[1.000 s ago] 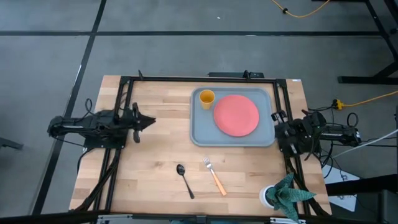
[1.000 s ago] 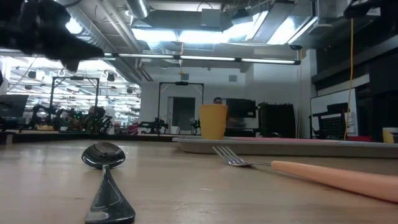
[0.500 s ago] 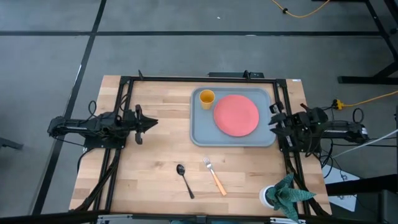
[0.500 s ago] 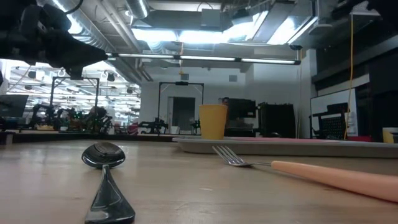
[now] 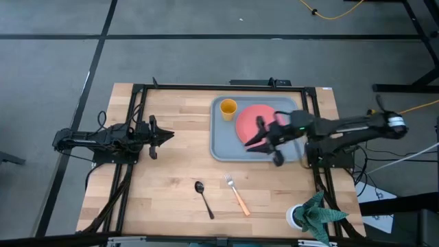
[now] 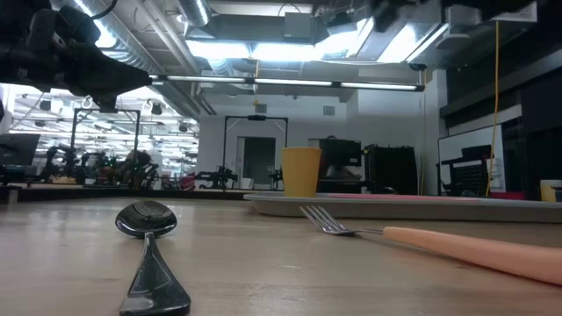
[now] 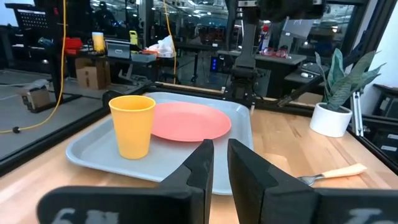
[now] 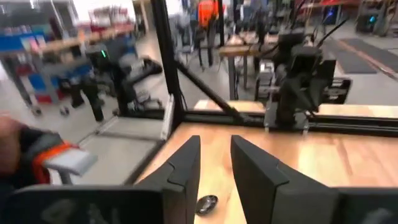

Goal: Pick and place plate/cup/fork/spoon on tray
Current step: Put the black spoon on the gray tray under the yellow cup

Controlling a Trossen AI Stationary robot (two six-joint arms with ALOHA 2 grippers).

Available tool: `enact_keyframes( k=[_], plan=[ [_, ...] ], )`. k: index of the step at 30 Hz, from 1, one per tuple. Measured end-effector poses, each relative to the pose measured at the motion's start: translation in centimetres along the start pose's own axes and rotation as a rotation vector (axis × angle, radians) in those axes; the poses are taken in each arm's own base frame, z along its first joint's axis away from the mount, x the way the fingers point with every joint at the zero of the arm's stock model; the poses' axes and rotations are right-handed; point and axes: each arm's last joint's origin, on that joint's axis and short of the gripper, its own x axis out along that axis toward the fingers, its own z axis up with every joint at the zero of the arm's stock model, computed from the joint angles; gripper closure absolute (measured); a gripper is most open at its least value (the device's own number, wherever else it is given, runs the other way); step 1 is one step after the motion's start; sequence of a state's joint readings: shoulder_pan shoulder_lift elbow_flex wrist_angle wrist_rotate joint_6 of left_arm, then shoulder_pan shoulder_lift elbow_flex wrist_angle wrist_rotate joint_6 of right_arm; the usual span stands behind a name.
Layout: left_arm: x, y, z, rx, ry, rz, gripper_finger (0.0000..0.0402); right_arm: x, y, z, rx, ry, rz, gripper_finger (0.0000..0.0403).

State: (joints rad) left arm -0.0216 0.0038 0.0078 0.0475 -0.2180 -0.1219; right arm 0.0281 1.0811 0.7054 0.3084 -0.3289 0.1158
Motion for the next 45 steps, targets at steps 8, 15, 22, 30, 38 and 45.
enact_keyframes(
  k=[8, 15, 22, 30, 38, 45],
  plan=[
    [0.0, 0.0, 0.0, 0.001, 0.001, 0.000, 0.0360, 7.8, -1.5, -4.2, 0.040, 0.250, -0.112, 0.0309],
    [0.0, 0.0, 0.0, 0.001, 0.001, 0.001, 0.0360, 12.1, -2.0, -8.2, 0.044, 0.393, -0.173, 0.0308],
    [0.0, 0.0, 0.0, 0.001, 0.002, 0.001, 0.0360, 13.8, -2.1, -6.4, -0.023, 0.341, -0.176, 0.0255],
    [0.0, 0.0, 0.0, 0.001, 0.002, 0.001, 0.0360, 13.6, -3.0, -6.0, -0.089, 0.366, -0.161, 0.0188],
    [0.0, 0.0, 0.0, 0.001, 0.002, 0.002, 0.0360, 13.1, -2.8, -4.4, 0.221, 0.285, -0.023, 0.0186],
    [0.0, 0.0, 0.0, 0.001, 0.002, 0.001, 0.0360, 14.2, 0.9, -3.1, 0.342, 0.164, 0.271, 0.0186]
  ],
)
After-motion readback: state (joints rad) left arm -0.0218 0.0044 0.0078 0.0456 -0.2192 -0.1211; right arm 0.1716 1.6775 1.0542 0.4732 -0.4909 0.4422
